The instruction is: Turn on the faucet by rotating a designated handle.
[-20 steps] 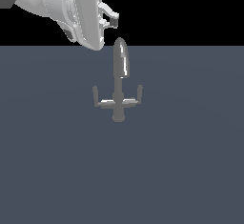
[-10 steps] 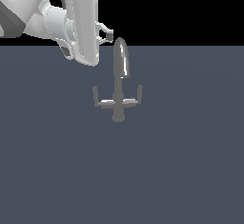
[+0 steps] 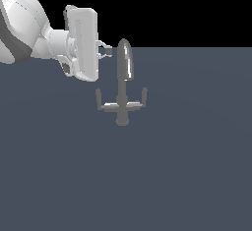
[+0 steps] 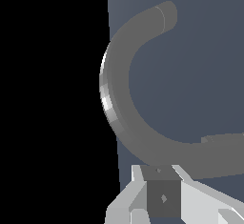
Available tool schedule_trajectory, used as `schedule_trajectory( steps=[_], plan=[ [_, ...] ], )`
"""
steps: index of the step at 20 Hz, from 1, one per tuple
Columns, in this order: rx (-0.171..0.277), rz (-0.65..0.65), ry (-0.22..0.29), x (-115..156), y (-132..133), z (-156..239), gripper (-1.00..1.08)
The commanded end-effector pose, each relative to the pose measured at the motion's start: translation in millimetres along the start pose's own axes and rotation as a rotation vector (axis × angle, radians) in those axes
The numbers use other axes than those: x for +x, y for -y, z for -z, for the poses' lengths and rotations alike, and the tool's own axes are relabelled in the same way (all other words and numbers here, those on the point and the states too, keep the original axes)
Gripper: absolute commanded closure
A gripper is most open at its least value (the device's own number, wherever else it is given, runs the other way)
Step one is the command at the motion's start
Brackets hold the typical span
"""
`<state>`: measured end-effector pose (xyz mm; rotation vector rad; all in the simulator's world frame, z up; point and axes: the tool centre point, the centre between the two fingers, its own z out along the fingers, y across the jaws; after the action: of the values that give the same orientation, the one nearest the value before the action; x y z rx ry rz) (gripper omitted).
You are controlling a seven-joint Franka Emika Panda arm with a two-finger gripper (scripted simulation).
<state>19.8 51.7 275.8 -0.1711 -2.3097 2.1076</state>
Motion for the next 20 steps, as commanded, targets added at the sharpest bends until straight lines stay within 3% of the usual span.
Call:
schedule_trajectory(
  steps=[1,20],
  plan=[
    [0.018,0.069,0.019,-5,-11,4,1.08],
    [0.153,0.563,0.098,-26,-96,30,1.08]
  ],
)
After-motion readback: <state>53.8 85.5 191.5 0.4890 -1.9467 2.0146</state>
